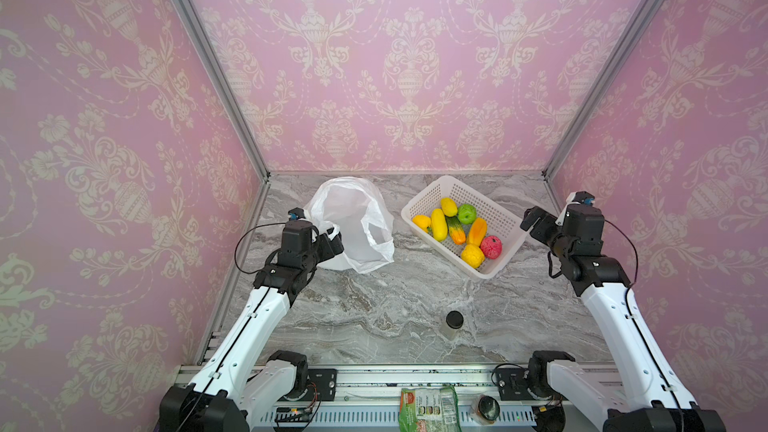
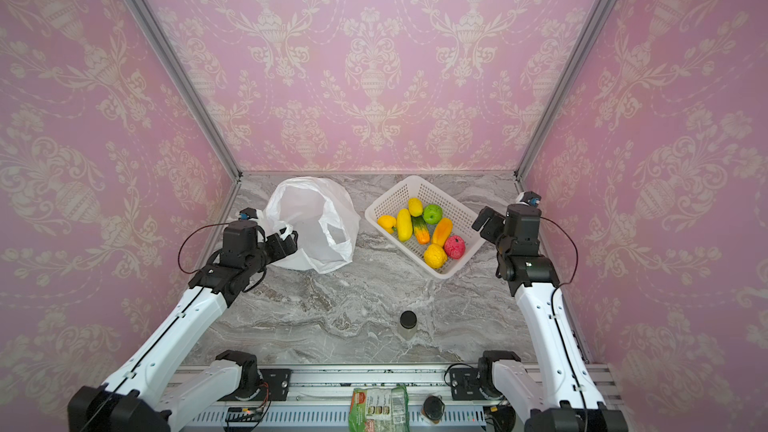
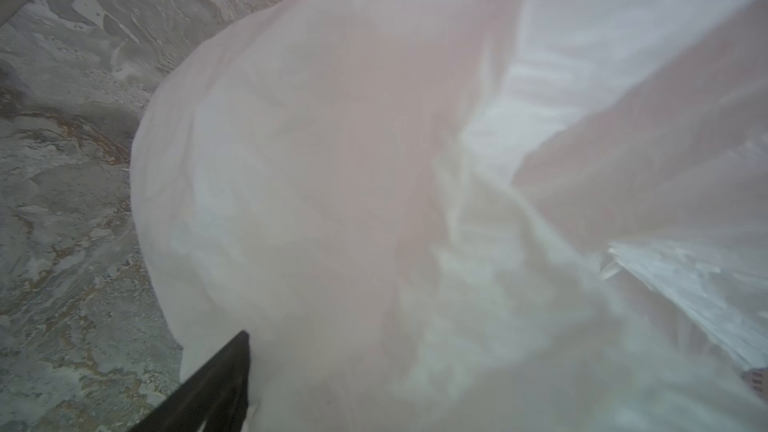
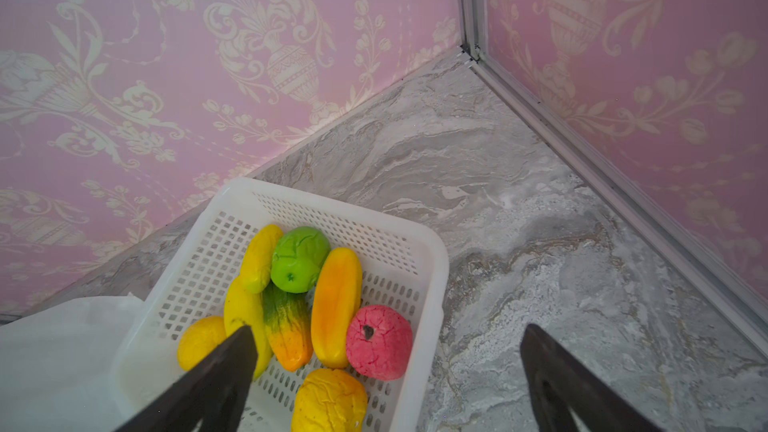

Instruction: Untie the knot of the plastic bag and take out the fruit

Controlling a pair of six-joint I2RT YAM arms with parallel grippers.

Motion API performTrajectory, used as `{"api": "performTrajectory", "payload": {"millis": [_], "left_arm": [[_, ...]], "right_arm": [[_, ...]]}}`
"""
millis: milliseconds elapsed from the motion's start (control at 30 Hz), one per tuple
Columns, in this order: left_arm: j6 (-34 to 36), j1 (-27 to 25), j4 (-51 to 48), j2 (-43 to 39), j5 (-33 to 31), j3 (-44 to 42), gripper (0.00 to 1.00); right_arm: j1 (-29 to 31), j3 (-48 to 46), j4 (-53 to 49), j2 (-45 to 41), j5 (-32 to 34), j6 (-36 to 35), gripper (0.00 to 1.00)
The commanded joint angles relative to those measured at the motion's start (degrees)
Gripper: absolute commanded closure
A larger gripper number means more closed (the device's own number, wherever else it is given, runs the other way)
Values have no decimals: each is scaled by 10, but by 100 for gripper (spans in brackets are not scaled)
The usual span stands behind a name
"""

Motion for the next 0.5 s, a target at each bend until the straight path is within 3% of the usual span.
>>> {"api": "performTrajectory", "payload": {"millis": [0, 200, 400, 467], "left_arm": [[-23, 1, 37, 39, 47, 12, 3], [-1, 1, 17, 215, 117, 121, 1], [10, 1, -76, 342, 122, 256, 1], [12, 0, -125, 347, 85, 280, 1]], "right_arm": [[-4, -56, 103, -8, 47, -24, 0], [-6, -197, 323, 21, 19, -41, 0], [-7, -173, 314, 78, 52, -52, 0], [-7, -179, 325, 72, 52, -56, 0]]}}
